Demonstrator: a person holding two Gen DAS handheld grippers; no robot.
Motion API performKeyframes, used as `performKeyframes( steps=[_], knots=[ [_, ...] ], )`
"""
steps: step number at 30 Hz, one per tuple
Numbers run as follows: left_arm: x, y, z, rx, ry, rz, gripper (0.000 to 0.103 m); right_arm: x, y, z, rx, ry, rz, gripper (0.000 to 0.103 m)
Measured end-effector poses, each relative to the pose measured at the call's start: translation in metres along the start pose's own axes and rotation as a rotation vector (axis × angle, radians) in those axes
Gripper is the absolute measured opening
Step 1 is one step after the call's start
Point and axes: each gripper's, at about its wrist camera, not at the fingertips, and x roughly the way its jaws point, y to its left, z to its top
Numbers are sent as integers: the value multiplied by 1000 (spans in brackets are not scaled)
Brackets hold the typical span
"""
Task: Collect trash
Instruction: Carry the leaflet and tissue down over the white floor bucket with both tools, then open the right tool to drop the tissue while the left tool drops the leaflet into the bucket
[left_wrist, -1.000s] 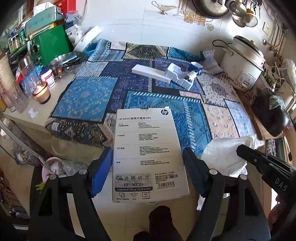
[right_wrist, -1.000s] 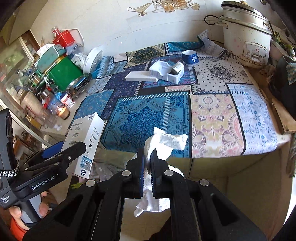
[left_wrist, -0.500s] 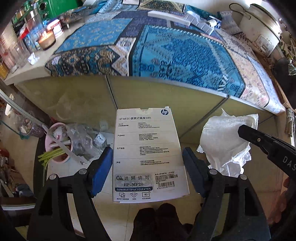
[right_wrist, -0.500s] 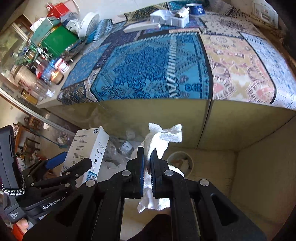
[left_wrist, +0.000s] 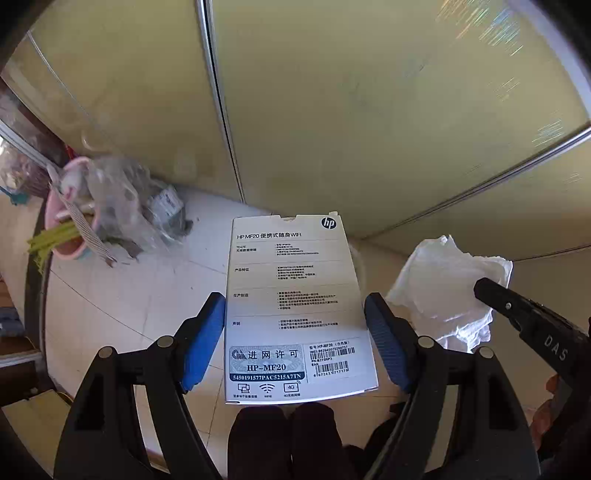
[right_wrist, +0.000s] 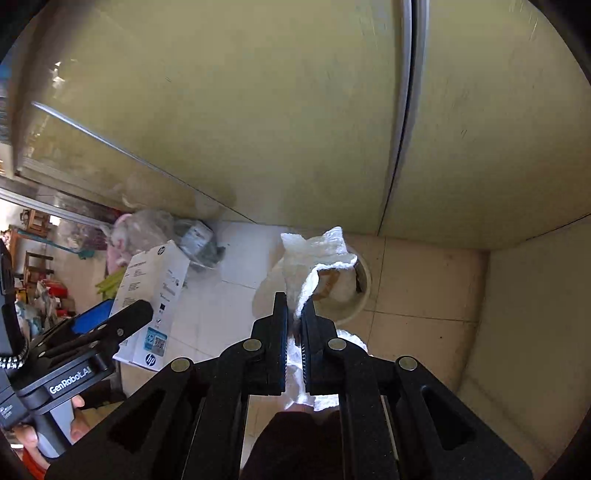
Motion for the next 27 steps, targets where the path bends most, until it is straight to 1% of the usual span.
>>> performKeyframes(
  steps=[4, 5, 6, 11, 15, 19, 22, 23, 25, 26, 27],
  knots=[
    [68, 8, -6, -14, 28, -5, 76, 66, -20, 1, -1, 33, -5, 6],
    [83, 10, -7, -23, 27, -29, 76, 81, -23, 1, -4, 40, -8, 6],
    [100, 10, -8, -23, 32, -30, 76, 97, -26, 1, -8, 46, -7, 6],
    [160, 14, -17, -20, 40, -30, 76, 162, -35, 2, -15, 58, 4, 6],
    [195, 16, -25, -31, 42, -31, 76, 202, -33, -2, -29, 59, 5, 6],
    [219, 21, -34, -29, 49, -22, 76, 239, -36, -10, -53, 110, -15, 6],
    [232, 23, -37, -29, 59, -28, 76, 254, -45, -16, -54, 156, -16, 6],
    [235, 22, -38, -24, 61, -29, 76, 257, -48, -18, -55, 174, -21, 7],
    [239, 20, -38, -18, 66, -31, 76, 260, -53, -22, -57, 203, -49, 17],
    [240, 18, -38, -15, 70, -34, 76, 258, -55, -24, -62, 210, -63, 25],
    [242, 16, -39, -13, 72, -38, 76, 254, -56, -25, -70, 207, -70, 30]
  ],
)
